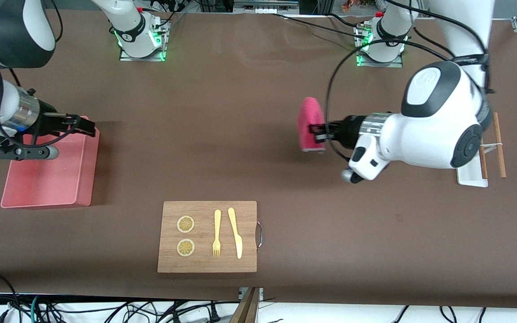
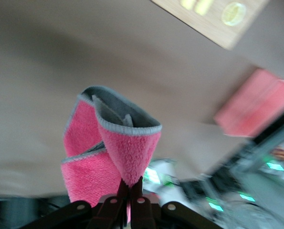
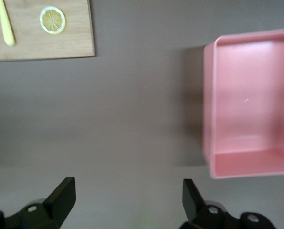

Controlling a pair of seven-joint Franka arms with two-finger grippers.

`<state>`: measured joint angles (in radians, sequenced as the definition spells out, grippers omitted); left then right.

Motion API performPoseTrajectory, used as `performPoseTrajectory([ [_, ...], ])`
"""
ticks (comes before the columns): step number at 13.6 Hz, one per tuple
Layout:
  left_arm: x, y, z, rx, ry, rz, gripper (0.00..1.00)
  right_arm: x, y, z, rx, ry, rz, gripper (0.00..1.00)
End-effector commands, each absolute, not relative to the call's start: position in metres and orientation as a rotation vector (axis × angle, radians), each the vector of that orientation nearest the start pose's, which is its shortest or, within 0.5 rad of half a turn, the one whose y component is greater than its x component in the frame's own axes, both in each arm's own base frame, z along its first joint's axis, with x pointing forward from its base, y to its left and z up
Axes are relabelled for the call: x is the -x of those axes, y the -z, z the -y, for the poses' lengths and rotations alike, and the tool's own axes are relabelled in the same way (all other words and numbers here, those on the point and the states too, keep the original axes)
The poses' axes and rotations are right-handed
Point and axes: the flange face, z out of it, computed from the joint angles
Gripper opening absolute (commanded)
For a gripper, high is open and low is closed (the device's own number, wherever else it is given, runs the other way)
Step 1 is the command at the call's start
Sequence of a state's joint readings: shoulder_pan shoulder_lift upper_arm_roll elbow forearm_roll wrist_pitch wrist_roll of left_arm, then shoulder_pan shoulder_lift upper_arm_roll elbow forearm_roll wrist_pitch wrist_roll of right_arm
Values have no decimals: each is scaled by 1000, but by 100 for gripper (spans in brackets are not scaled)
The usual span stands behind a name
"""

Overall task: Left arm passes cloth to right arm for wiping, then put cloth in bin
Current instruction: 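Lift the cloth with the left gripper while the right gripper rises, then carry the cloth toward the right gripper while the right gripper approaches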

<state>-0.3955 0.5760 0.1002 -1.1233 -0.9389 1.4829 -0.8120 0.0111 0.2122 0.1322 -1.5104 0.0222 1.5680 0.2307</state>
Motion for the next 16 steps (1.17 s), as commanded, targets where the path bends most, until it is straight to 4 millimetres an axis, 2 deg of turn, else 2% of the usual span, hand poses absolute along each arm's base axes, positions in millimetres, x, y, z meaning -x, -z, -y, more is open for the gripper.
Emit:
performPoseTrajectory([
  [1, -653, -503, 343, -2045, 883, -816, 0, -600, -533, -112, 3060, -268, -364, 99],
  [3, -648, -506, 373, -1986, 852, -836, 0, -598, -533, -127, 3007, -289, -501, 99],
  [6, -653, -495, 398, -1736, 965, -830, 0, -596, -530, -152, 2873, -360, -775, 99],
  [8, -655, -495, 406, -1690, 938, -851, 0, -597, -528, -177, 2771, -384, -958, 99],
  [9, -648, -495, 422, -1691, 927, -851, 0, -597, -529, -184, 2712, -396, -1065, 99],
  [13, -646, -496, 430, -1682, 895, -867, 0, -606, -527, -205, 2450, -478, -1349, 99],
  [16, -647, -496, 429, -1682, 895, -871, 0, -610, -521, -231, 2322, -484, -1516, 99],
])
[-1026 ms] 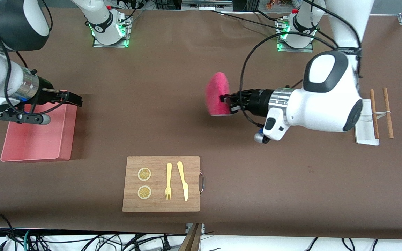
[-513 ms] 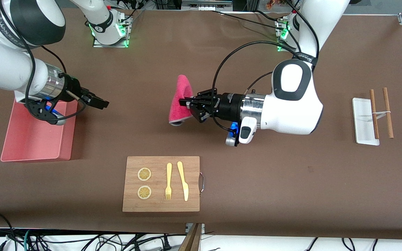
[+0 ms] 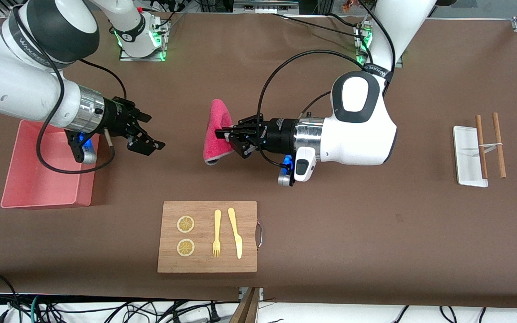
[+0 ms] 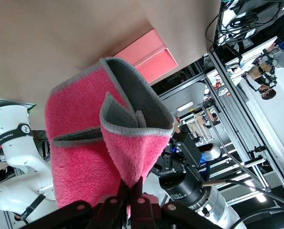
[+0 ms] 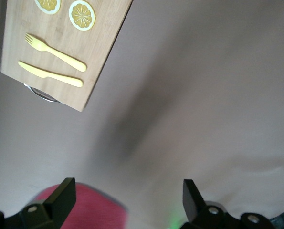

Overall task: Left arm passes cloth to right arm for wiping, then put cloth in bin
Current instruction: 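Carry the cloth toward the right gripper while the right gripper approaches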

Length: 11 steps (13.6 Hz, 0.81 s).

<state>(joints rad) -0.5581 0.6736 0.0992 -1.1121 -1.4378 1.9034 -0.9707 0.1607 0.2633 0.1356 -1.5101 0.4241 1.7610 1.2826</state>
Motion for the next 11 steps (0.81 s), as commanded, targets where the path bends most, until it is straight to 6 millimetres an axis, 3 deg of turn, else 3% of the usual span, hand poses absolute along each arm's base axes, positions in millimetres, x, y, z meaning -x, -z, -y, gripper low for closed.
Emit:
performPoseTrajectory([
  [1, -648, -497, 427, -1682, 891, -872, 0, -611, -519, -238, 2314, -469, -1517, 99],
  [7, -648, -497, 427, -1684, 892, -877, 0, -637, -510, -255, 2220, -290, -1475, 99],
  [11, -648, -498, 426, -1685, 889, -875, 0, -638, -507, -260, 2246, -280, -1426, 99],
])
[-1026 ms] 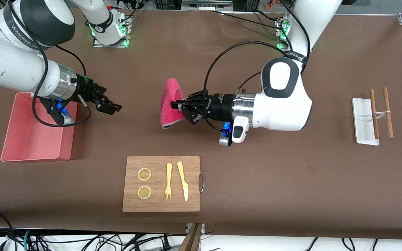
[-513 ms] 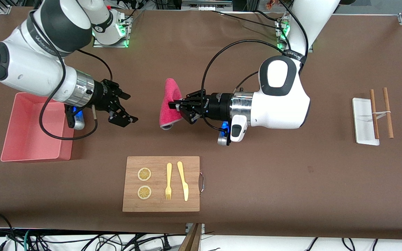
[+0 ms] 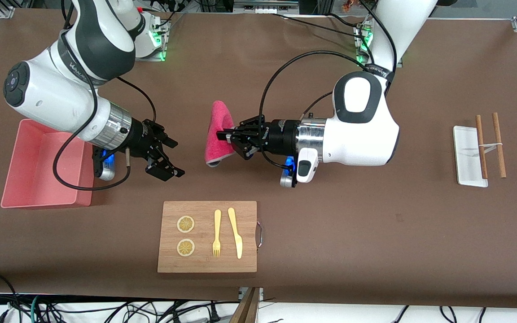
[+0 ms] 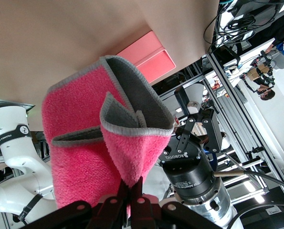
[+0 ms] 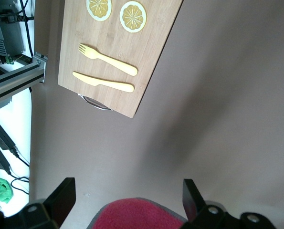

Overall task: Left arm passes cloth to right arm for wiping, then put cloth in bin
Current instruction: 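Carry the cloth toward the right gripper while the right gripper approaches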

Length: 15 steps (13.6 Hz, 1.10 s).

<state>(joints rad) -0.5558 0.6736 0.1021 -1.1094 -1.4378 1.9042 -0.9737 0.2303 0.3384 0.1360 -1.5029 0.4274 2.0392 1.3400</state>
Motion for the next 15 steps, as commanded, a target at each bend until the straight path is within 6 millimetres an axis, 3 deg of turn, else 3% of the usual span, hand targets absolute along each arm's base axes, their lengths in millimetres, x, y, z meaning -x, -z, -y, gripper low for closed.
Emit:
performPoseTrajectory([
  [1, -648, -498, 426, -1684, 890, -876, 0, -638, -509, -261, 2240, -288, -1433, 99],
  [4, -648, -497, 426, -1685, 889, -876, 0, -617, -496, -297, 2326, -384, -1397, 99],
  [5, -648, -497, 426, -1686, 889, -877, 0, -616, -496, -297, 2327, -388, -1394, 99],
  [8, -648, -499, 425, -1686, 887, -878, 0, -617, -494, -282, 2365, -434, -1391, 99],
  [11, -649, -498, 424, -1687, 887, -882, 0, -630, -505, -260, 2321, -406, -1414, 99],
  [15, -648, -498, 425, -1693, 880, -871, 0, -625, -504, -265, 2311, -460, -1421, 99],
])
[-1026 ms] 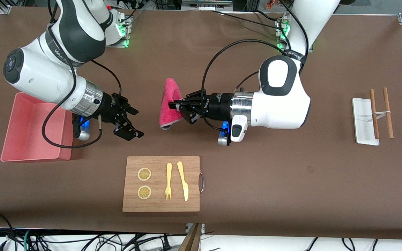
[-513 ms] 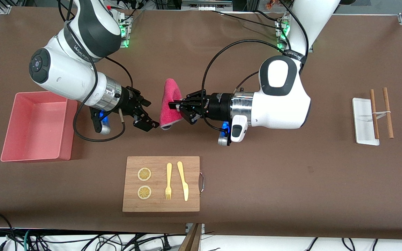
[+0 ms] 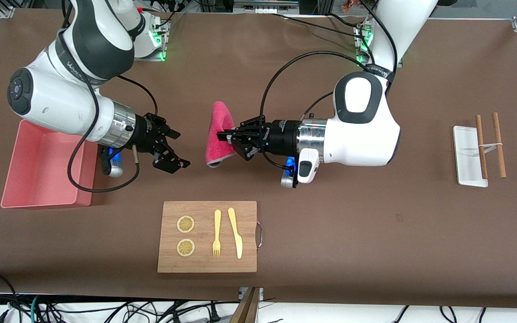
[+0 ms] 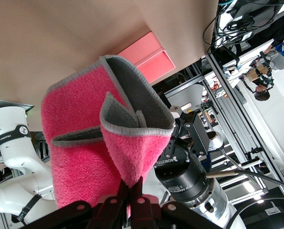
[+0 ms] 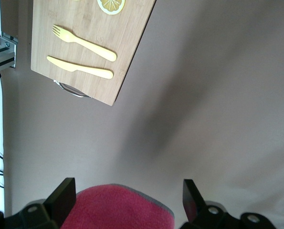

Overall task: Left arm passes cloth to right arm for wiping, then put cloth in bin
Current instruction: 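Carry the cloth toward the right gripper while the right gripper approaches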

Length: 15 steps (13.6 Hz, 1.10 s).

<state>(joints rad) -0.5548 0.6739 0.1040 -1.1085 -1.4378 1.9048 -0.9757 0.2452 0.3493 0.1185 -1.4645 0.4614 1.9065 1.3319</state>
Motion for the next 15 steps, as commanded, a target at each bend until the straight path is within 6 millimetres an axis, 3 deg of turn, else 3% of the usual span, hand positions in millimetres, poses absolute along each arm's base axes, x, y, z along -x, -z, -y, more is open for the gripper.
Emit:
performPoseTrajectory([
  [1, -647, -497, 428, -1698, 878, -866, 0, -623, -503, -266, 2320, -479, -1423, 99],
  [6, -622, -489, 460, -1887, 736, -650, 0, -621, -500, -270, 2235, -575, -1520, 99],
  [9, -610, -483, 472, -1994, 640, -497, 0, -641, -505, -237, 2187, -499, -1506, 99],
  [15, -609, -482, 473, -2023, 601, -439, 0, -653, -449, -261, 2201, -547, -1452, 99],
])
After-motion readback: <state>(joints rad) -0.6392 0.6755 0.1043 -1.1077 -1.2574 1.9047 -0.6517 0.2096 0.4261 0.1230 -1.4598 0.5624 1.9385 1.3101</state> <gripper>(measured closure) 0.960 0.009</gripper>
